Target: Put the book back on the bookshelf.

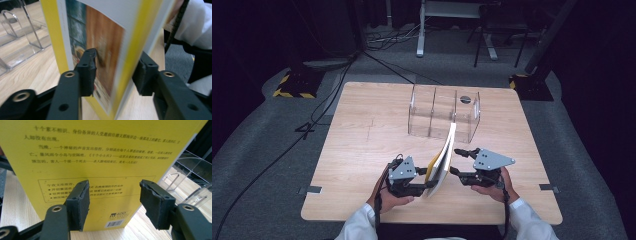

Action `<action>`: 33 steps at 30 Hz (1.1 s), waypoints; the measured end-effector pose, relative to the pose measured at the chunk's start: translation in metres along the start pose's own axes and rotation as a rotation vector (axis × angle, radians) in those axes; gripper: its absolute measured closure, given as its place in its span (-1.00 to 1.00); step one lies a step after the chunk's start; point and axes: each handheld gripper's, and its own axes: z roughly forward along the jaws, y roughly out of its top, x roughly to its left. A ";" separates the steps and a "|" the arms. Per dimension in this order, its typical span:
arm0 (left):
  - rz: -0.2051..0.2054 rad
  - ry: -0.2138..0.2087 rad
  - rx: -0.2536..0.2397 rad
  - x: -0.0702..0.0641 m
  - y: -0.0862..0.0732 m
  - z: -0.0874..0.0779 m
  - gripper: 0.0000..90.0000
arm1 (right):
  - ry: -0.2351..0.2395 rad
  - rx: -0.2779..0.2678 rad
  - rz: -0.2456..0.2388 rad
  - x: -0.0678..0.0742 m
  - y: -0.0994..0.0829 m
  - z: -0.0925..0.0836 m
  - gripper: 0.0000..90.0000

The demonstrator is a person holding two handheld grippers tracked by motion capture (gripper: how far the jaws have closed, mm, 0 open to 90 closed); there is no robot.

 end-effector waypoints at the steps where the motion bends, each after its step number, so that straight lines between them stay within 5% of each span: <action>1: -0.028 0.018 0.004 -0.002 -0.003 -0.001 -0.17 | -0.007 -0.001 0.001 0.001 0.000 0.001 -0.09; 7: 0.010 -0.005 0.066 -0.016 -0.003 0.007 -0.53 | -0.005 0.001 -0.011 0.005 0.001 0.004 -0.10; 15: -0.006 0.138 0.054 -0.027 0.001 0.029 -0.59 | -0.015 0.002 -0.022 0.010 0.001 0.010 -0.13; 18: -0.006 0.216 0.052 -0.028 0.002 0.031 -0.32 | -0.018 -0.004 -0.005 0.010 0.000 0.011 -0.16; 21: -0.035 0.230 0.038 -0.023 0.000 0.026 0.08 | -0.024 -0.006 0.000 0.010 0.000 0.012 -0.20; 24: -0.009 0.254 0.044 -0.025 -0.001 0.021 0.34 | -0.039 -0.006 -0.005 0.011 -0.001 0.012 -0.22; 28: -0.009 0.251 0.046 -0.020 -0.005 0.013 0.65 | -0.067 -0.007 -0.005 0.005 -0.005 0.007 -0.23; 30: -0.021 0.195 0.033 -0.013 -0.009 0.004 0.66 | -0.070 -0.012 0.012 0.000 -0.007 0.003 -0.23; 33: 0.025 0.153 0.051 -0.013 -0.011 -0.003 0.66 | -0.073 -0.012 0.032 -0.010 -0.012 -0.005 -0.26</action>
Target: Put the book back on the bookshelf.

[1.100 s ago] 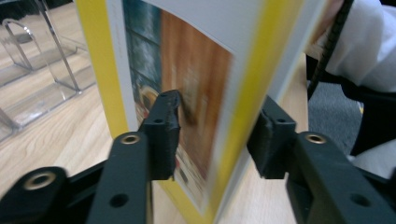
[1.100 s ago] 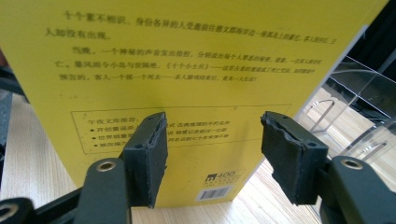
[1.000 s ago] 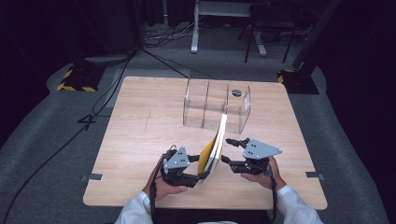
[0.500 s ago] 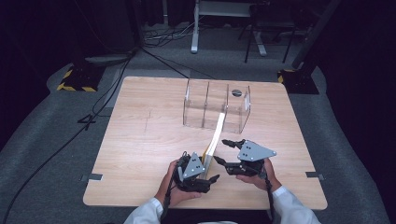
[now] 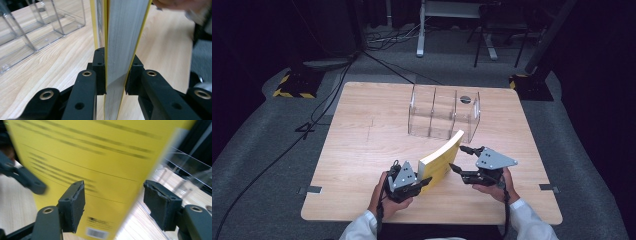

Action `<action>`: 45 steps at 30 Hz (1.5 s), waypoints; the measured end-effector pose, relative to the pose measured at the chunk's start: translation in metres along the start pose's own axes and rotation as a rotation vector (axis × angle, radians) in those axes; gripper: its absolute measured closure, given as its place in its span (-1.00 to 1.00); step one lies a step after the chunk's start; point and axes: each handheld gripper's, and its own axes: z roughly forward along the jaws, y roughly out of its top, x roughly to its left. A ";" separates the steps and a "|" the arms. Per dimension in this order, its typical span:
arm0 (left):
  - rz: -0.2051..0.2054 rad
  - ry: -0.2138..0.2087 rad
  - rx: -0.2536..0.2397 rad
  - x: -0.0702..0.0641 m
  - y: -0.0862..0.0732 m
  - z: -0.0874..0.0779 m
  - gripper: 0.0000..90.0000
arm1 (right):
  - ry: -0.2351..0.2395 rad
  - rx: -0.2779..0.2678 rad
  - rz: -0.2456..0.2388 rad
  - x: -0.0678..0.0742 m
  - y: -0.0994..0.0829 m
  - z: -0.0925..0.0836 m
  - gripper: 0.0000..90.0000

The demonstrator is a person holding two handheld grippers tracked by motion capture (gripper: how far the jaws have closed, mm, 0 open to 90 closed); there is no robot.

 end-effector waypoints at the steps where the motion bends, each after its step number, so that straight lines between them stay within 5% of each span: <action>1: 0.007 -0.020 0.000 0.000 -0.001 -0.002 0.66 | 0.026 -0.009 0.019 -0.008 -0.003 -0.004 -0.28; 3: 0.027 -0.069 0.002 0.002 -0.004 -0.008 0.66 | 0.042 -0.012 0.021 -0.010 -0.003 -0.005 -0.29; 10: 0.036 -0.199 -0.003 0.006 -0.016 -0.029 0.66 | 0.237 -0.026 -0.001 -0.008 -0.002 0.000 -0.40; 14: 0.044 -0.214 0.005 0.008 -0.020 -0.037 0.66 | 0.322 -0.011 -0.025 0.002 0.000 0.012 -0.39; 18: 0.056 -0.180 0.019 0.009 -0.019 -0.038 0.65 | 0.390 0.005 -0.065 0.015 0.000 0.018 -0.09; 21: 0.056 -0.152 0.023 0.011 -0.020 -0.040 0.62 | 0.387 0.009 -0.088 0.018 -0.001 0.016 -0.07; 24: 0.050 -0.087 0.023 0.013 -0.021 -0.039 0.48 | 0.433 -0.021 -0.063 0.012 -0.005 0.007 0.27; 29: 0.052 -0.055 0.024 0.015 -0.017 -0.031 0.33 | 0.456 -0.031 -0.105 0.014 -0.007 -0.003 0.50; 34: 0.042 -0.072 0.006 0.021 -0.012 -0.020 0.27 | 0.475 -0.042 -0.126 0.013 -0.010 -0.011 0.60; 45: 0.096 -0.148 -0.016 0.025 0.010 0.023 0.38 | 0.402 -0.029 -0.069 -0.002 -0.021 -0.017 0.48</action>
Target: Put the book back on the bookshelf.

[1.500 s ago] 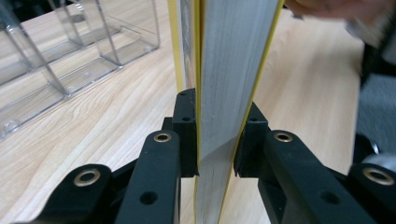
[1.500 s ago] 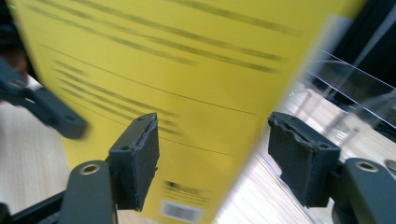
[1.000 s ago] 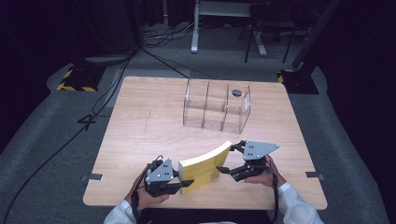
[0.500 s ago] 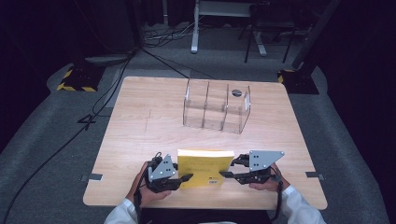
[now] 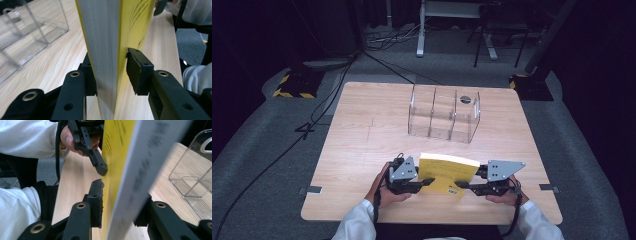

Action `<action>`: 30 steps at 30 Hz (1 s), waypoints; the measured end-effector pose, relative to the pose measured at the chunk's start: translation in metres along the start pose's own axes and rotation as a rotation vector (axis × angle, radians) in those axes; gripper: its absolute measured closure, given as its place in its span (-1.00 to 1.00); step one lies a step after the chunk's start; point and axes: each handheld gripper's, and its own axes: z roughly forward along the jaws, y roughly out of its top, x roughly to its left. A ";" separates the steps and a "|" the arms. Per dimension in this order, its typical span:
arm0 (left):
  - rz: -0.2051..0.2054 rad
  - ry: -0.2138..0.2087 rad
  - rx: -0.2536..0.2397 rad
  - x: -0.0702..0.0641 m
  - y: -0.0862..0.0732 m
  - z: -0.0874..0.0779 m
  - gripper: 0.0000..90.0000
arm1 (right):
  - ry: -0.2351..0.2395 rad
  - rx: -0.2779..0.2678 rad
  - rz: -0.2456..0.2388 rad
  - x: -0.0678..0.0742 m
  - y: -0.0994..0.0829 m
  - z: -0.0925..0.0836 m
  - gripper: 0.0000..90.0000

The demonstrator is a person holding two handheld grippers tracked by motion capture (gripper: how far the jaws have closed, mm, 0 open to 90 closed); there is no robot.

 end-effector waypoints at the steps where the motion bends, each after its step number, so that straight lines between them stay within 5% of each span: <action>1: -0.001 -0.004 -0.003 0.001 0.002 0.004 0.38 | -0.017 0.000 0.010 -0.003 -0.001 -0.004 0.50; 7: -0.010 -0.026 -0.026 0.004 0.009 0.021 0.36 | -0.044 -0.021 0.044 -0.008 -0.006 -0.014 0.62; 16: -0.012 -0.020 -0.027 0.004 0.009 0.021 0.24 | -0.083 -0.014 0.038 -0.005 -0.004 -0.011 0.63; 22: 0.000 0.052 0.036 0.002 0.006 0.014 0.15 | -0.093 -0.005 0.033 -0.001 -0.001 -0.009 0.66; 28: -0.042 0.135 0.087 0.005 -0.014 -0.015 0.03 | -0.143 -0.009 0.045 0.000 -0.002 -0.007 0.67; 30: -0.085 0.185 0.115 0.007 -0.025 -0.032 0.01 | -0.152 -0.015 0.054 0.000 -0.002 -0.007 0.68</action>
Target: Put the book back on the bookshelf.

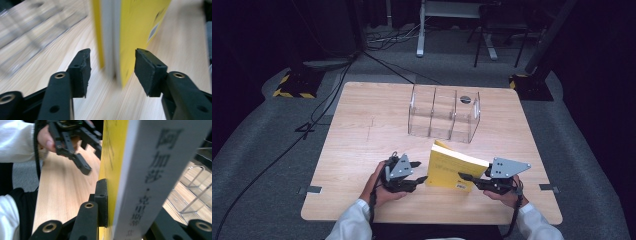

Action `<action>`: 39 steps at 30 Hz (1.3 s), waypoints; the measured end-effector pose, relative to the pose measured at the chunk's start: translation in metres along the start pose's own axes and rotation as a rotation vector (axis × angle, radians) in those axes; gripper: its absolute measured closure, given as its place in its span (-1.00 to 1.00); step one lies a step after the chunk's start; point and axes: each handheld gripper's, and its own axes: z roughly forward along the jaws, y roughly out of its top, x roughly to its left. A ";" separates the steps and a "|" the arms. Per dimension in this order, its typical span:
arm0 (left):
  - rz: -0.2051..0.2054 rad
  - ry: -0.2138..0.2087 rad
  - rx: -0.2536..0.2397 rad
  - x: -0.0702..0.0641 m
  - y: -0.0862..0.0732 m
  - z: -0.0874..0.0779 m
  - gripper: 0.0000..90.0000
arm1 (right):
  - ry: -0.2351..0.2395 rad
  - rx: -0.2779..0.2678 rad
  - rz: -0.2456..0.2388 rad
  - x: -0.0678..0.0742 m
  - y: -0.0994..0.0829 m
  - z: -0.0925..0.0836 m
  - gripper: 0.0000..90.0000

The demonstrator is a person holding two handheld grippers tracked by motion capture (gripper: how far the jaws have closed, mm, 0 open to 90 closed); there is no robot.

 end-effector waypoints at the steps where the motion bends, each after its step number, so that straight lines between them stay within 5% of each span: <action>1: -0.019 0.019 0.014 0.003 -0.006 -0.006 -0.12 | -0.016 -0.003 0.008 -0.001 0.000 0.000 0.68; 8: -0.188 0.135 0.096 0.021 -0.055 -0.042 -0.53 | -0.103 -0.002 0.031 -0.005 -0.001 0.001 0.68; 14: -0.227 0.143 0.149 0.023 -0.079 -0.052 -0.63 | -0.174 0.004 0.036 -0.009 0.002 -0.002 0.69; 19: -0.275 0.134 0.111 0.028 -0.085 -0.057 -0.64 | -0.250 -0.003 0.060 -0.019 0.003 -0.010 0.69; 30: -0.294 0.140 0.179 0.030 -0.089 -0.045 -0.61 | -0.443 -0.058 0.112 -0.047 0.011 -0.035 0.69; 39: -0.269 0.157 0.210 0.027 -0.084 -0.033 -0.63 | -0.519 -0.058 0.137 -0.065 0.026 -0.027 0.69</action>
